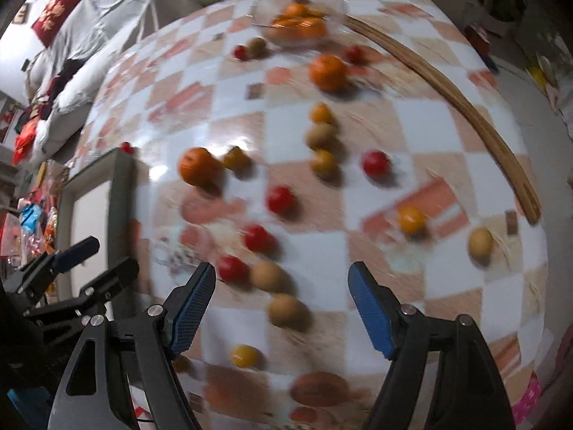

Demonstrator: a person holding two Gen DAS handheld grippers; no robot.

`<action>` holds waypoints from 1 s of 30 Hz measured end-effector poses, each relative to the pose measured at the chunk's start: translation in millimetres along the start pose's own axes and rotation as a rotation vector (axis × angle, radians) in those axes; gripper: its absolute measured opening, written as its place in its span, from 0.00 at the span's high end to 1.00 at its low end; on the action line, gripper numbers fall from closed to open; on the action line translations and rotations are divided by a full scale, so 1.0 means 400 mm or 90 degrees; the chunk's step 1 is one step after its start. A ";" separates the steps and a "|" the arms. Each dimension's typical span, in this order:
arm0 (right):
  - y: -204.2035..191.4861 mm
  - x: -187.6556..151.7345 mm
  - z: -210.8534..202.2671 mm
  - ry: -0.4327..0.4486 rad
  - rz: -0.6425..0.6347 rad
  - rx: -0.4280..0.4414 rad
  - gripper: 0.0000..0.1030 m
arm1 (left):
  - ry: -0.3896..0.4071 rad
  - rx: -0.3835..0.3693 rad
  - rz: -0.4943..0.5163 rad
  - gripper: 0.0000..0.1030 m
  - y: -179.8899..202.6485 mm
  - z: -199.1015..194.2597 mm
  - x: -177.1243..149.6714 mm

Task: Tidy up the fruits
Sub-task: 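Move both open grippers back over the fruits on the table, then grasp a red cherry tomato with the left gripper while the right grasps a yellow cherry tomato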

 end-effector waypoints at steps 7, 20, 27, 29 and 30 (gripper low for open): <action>0.109 -0.036 0.008 -0.012 0.047 -0.021 0.23 | -0.025 -0.016 0.031 0.30 0.078 0.036 -0.009; 0.183 -0.048 0.026 -0.018 0.069 -0.015 0.23 | -0.060 -0.007 0.055 0.30 0.135 0.126 -0.030; 0.191 -0.032 0.056 -0.018 0.072 -0.020 0.28 | -0.047 -0.002 0.049 0.30 0.148 0.147 -0.012; 0.189 -0.019 0.063 -0.011 0.067 -0.025 0.29 | -0.045 0.002 0.048 0.30 0.154 0.152 -0.003; 0.188 -0.011 0.067 -0.009 0.065 -0.029 0.29 | -0.044 0.003 0.048 0.30 0.156 0.153 -0.001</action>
Point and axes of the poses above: each gripper's, at about its wrist camera, not at the fingertips, and z roughly the way its jaws point, y to its right, x to its top, the point moved 6 cm from there along z, roughly the way its jaws point, and after that the axes turned 3 degrees about -x, right-handed, at the moved point
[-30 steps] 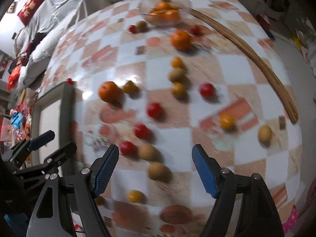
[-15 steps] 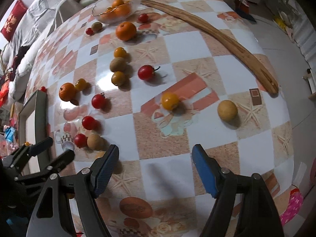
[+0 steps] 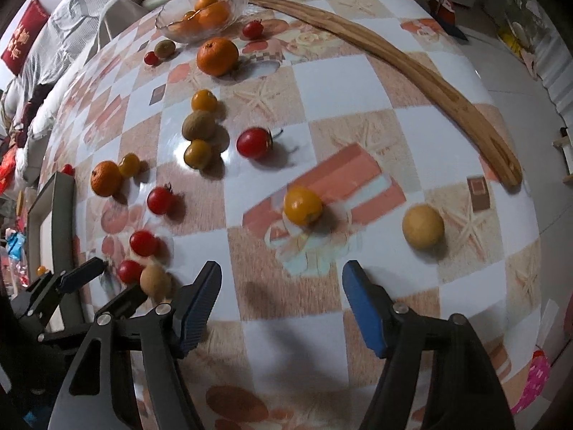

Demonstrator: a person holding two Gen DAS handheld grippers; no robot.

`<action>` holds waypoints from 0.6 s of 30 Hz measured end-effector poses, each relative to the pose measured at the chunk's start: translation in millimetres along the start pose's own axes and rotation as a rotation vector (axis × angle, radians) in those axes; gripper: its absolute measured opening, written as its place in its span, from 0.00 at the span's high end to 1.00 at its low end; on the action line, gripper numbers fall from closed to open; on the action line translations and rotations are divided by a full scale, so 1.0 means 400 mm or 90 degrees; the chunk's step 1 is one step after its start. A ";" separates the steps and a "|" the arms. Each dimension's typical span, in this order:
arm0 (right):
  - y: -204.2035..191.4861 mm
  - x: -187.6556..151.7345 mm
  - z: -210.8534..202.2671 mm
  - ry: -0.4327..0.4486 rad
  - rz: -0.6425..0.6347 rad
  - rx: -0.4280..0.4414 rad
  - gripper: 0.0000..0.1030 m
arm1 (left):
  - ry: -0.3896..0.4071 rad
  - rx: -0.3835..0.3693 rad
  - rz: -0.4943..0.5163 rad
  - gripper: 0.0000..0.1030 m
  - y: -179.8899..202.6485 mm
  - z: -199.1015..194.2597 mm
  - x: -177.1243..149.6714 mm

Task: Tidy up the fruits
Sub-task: 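Grasp a red cherry tomato with the left gripper while the right grasps a yellow cherry tomato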

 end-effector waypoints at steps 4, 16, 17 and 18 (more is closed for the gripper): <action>-0.005 0.030 0.010 0.016 -0.016 -0.019 0.29 | 0.005 0.006 -0.009 0.30 -0.004 0.002 0.005; 0.000 0.070 0.011 0.041 -0.048 -0.067 0.67 | -0.003 0.032 -0.027 0.47 -0.001 -0.005 0.007; 0.004 0.069 0.010 0.042 -0.047 -0.068 0.70 | -0.003 0.034 -0.030 0.50 -0.002 -0.008 0.005; 0.005 0.070 0.010 0.043 -0.047 -0.068 0.72 | -0.002 0.034 -0.031 0.55 -0.003 -0.012 0.002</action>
Point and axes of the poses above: each gripper's, at about its wrist camera, not at the fingertips, and z roughly the way its jaws point, y to its right, x to its top, the point moved 6 cm from there along z, roughly the way its jaws point, and after that the axes turned 3 degrees about -x, right-handed, at the moved point
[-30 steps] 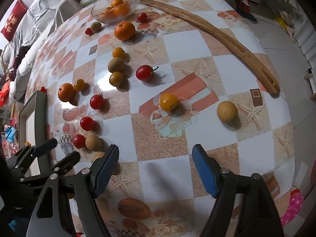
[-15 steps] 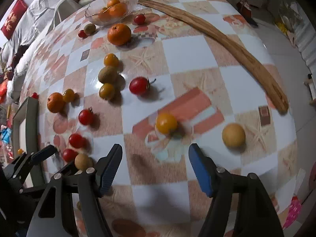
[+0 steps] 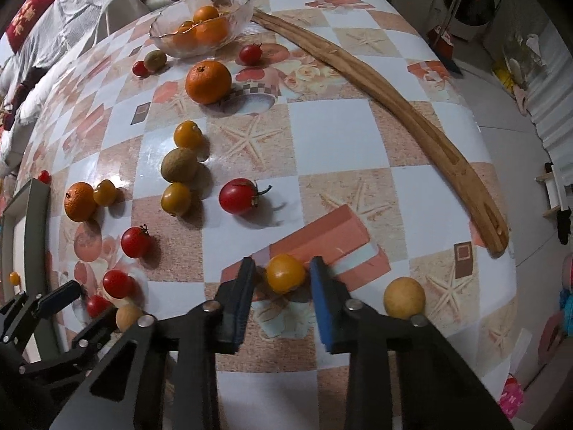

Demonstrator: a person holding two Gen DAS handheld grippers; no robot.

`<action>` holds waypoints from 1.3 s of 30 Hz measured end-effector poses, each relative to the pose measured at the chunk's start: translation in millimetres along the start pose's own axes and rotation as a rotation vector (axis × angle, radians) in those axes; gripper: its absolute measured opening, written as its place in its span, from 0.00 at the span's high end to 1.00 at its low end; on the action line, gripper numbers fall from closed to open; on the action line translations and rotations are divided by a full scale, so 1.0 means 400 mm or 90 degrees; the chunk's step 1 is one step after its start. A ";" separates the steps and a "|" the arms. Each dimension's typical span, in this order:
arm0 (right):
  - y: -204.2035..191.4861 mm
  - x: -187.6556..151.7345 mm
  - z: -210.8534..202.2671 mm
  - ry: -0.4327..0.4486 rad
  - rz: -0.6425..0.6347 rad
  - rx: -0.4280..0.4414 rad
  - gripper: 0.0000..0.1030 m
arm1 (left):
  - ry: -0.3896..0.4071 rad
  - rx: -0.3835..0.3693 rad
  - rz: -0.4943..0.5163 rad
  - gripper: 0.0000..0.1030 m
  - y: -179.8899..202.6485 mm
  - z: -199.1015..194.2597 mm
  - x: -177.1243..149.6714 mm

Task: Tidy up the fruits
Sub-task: 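Grasp a red cherry tomato with the left gripper while the right grasps a yellow cherry tomato, then carry both tomatoes to the white tray and open both grippers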

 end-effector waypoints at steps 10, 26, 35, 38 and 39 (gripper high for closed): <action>0.019 -0.001 -0.009 -0.005 0.040 0.050 0.78 | 0.015 -0.077 -0.017 0.77 0.004 -0.032 0.000; -0.074 0.001 -0.062 -0.001 0.003 0.090 0.78 | 0.039 -0.080 -0.048 0.77 -0.078 -0.099 -0.003; -0.178 0.008 -0.087 0.002 -0.044 0.110 0.78 | 0.055 -0.072 -0.081 0.77 -0.139 -0.130 -0.016; -0.218 0.007 -0.094 0.003 -0.062 0.116 0.78 | 0.061 -0.066 -0.095 0.77 -0.170 -0.143 -0.027; -0.231 0.008 -0.096 0.003 -0.066 0.118 0.78 | 0.062 -0.064 -0.099 0.77 -0.180 -0.146 -0.031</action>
Point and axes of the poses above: each gripper's, at about its wrist camera, not at the fingertips, and z roughly the way its jaws point, y to its right, x to its top, the point moved 6 cm from there along z, roughly the way its jaws point, and after that the axes turned 3 degrees about -x, right-handed, at the moved point
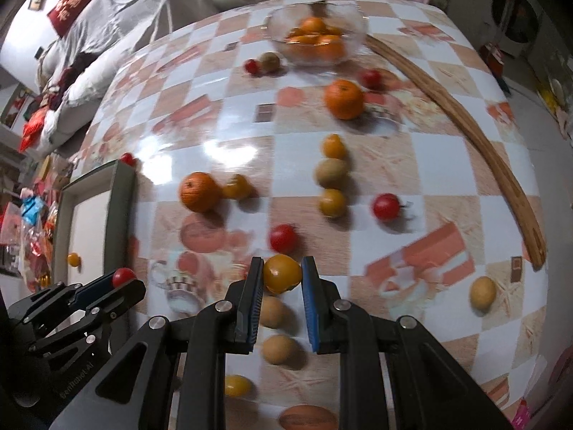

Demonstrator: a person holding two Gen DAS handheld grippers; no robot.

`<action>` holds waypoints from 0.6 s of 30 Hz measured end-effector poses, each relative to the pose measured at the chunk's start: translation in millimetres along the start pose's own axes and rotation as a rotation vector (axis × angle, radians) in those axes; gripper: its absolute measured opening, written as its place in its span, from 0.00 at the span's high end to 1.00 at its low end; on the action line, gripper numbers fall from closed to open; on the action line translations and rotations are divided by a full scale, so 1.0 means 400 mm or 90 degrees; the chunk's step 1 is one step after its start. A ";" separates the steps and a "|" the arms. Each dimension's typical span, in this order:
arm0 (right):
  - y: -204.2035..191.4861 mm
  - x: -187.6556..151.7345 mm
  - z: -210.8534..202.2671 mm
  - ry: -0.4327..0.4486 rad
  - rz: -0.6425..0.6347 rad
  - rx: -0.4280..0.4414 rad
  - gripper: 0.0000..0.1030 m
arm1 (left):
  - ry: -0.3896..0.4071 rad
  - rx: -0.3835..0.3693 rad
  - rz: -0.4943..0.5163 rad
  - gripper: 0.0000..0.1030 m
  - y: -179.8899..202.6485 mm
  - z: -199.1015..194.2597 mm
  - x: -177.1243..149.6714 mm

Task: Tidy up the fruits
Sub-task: 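Carry both tomatoes to the white tray and open both grippers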

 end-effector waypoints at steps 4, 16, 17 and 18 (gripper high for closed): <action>-0.069 0.005 0.002 -0.002 -0.027 0.011 0.78 | 0.010 0.011 -0.025 0.77 -0.060 -0.024 -0.011; -0.302 0.033 0.017 -0.006 -0.117 0.051 0.78 | 0.048 0.062 -0.097 0.77 -0.282 -0.087 -0.017; -0.325 0.037 0.020 -0.008 -0.124 0.056 0.78 | 0.051 0.068 -0.105 0.77 -0.305 -0.091 -0.013; -0.347 0.040 0.023 -0.009 -0.130 0.062 0.78 | 0.054 0.074 -0.112 0.77 -0.327 -0.093 -0.010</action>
Point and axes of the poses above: each gripper's, at about its wrist camera, not at the fingertips, and z roughly the way its jaws point, y to its right, x to its top, the point moved 6 cm from there along z, roughly the way its jaws point, and after that the axes turned 3 degrees about -x, right-handed, at the moved point
